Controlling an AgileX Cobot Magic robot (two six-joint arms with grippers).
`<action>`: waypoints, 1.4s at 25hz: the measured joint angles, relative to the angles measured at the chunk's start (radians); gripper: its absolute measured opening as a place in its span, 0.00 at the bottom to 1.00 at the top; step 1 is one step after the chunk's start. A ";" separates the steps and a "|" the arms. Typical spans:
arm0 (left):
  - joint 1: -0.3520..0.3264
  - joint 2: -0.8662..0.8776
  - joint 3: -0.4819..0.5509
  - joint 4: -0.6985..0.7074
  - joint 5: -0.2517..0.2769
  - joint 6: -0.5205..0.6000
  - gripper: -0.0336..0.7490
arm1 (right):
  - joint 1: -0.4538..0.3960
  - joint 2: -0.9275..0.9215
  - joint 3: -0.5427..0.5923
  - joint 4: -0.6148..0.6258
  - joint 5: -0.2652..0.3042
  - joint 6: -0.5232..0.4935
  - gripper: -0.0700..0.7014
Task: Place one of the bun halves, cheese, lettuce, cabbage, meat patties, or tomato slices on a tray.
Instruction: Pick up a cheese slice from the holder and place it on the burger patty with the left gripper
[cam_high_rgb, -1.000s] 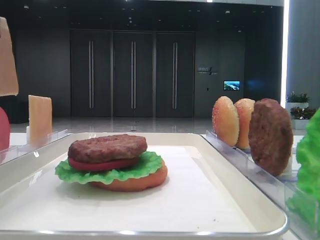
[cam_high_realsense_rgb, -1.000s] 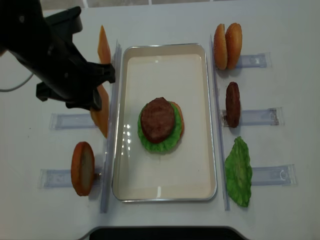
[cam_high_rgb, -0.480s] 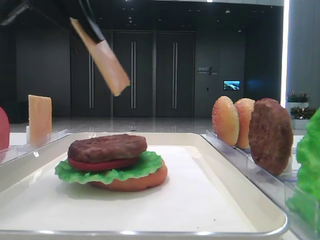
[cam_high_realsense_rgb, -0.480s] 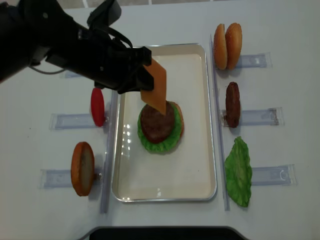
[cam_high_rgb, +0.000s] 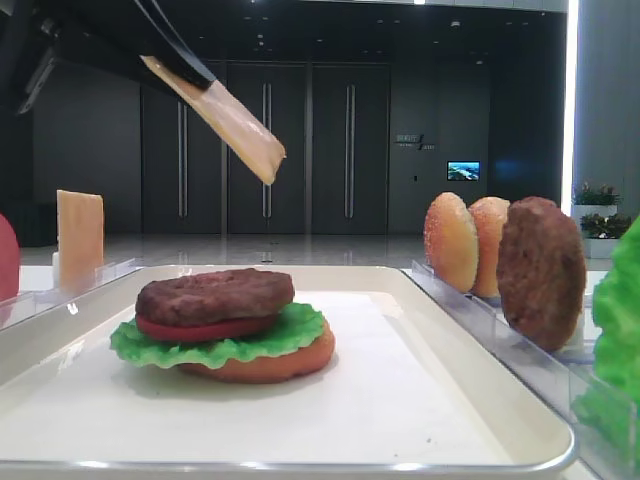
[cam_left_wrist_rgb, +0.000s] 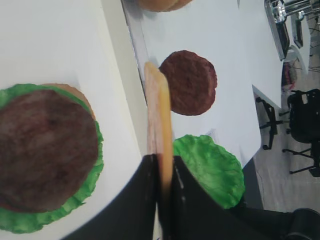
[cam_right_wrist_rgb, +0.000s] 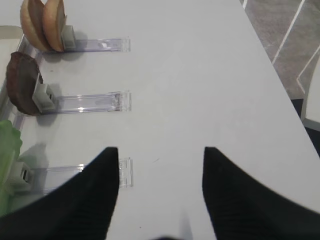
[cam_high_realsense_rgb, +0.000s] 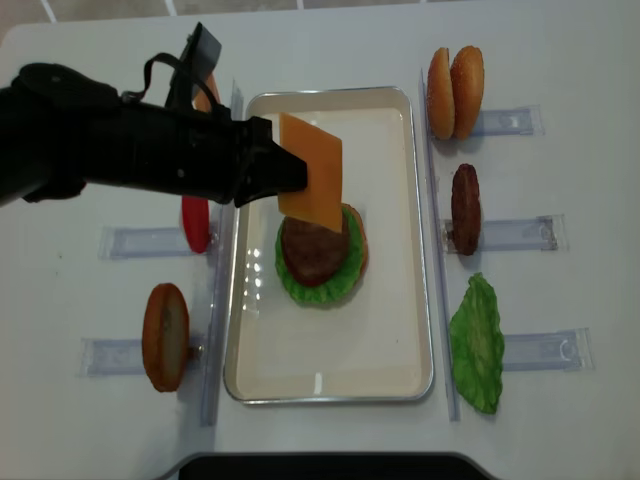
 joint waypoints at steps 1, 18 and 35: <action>0.000 0.009 0.008 -0.028 0.014 0.024 0.08 | 0.000 0.000 0.000 0.000 0.000 0.000 0.56; 0.000 0.104 0.021 0.019 0.023 0.074 0.08 | 0.000 0.000 0.000 0.000 0.000 0.000 0.56; 0.000 0.159 0.021 0.072 -0.008 0.074 0.17 | 0.000 0.000 0.000 0.000 0.000 0.000 0.56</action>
